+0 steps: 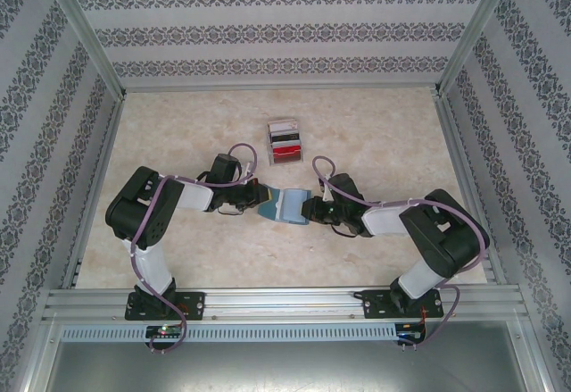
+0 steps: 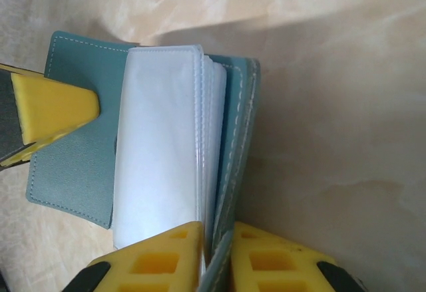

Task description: Put the credit cards into the card holder

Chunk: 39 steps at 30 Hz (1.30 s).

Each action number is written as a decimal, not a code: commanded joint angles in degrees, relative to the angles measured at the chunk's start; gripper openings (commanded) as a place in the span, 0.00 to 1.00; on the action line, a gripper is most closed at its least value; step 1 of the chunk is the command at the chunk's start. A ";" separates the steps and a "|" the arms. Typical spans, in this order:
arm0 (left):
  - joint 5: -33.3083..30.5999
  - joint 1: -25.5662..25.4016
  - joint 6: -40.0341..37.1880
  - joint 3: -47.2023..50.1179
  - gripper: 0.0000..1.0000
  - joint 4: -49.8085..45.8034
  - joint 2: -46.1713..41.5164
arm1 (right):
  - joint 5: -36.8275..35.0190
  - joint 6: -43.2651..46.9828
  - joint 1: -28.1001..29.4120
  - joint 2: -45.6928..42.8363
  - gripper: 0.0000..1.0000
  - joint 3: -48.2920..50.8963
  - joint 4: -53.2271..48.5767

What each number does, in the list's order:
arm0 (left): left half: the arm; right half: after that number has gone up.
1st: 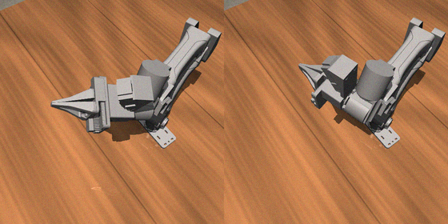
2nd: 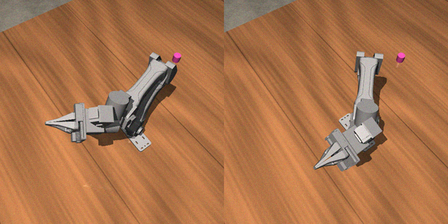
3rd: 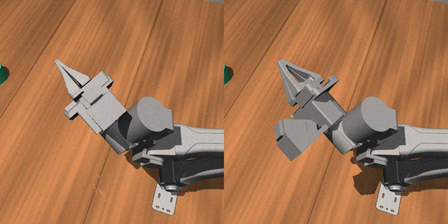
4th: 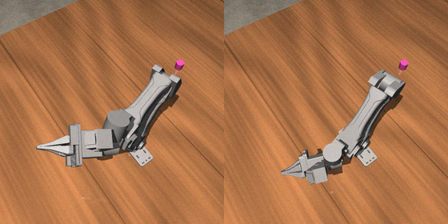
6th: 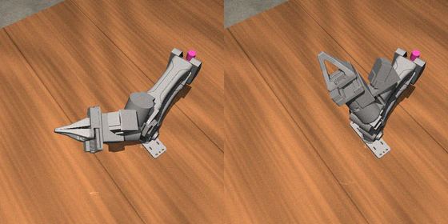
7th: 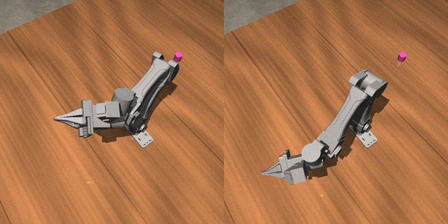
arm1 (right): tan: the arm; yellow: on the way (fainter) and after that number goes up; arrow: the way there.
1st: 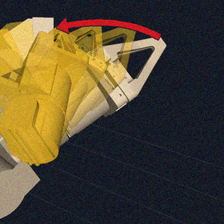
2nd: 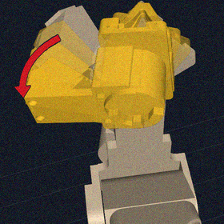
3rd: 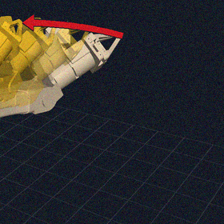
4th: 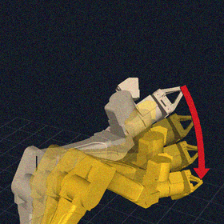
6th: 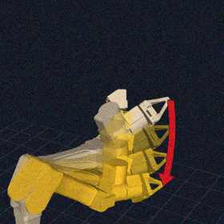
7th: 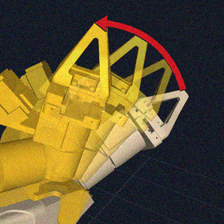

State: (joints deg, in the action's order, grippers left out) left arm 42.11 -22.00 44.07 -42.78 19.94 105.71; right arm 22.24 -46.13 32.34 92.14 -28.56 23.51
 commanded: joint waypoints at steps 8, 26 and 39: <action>-5.75 0.00 -1.27 0.18 0.00 -1.54 4.50 | 3.42 -0.42 1.54 6.48 0.22 -3.83 5.06; -6.00 0.63 -0.75 0.88 0.02 -1.26 3.37 | 4.74 0.07 2.09 8.32 0.43 -4.76 5.59; -5.00 1.61 0.27 1.79 0.02 0.29 2.42 | 4.26 0.09 2.38 7.00 0.45 -5.16 5.25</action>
State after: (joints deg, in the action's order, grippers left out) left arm 42.68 -21.52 44.66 -42.59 20.49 105.78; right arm 27.49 -46.57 33.54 97.84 -33.50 29.43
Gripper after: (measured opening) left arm 0.082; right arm 0.446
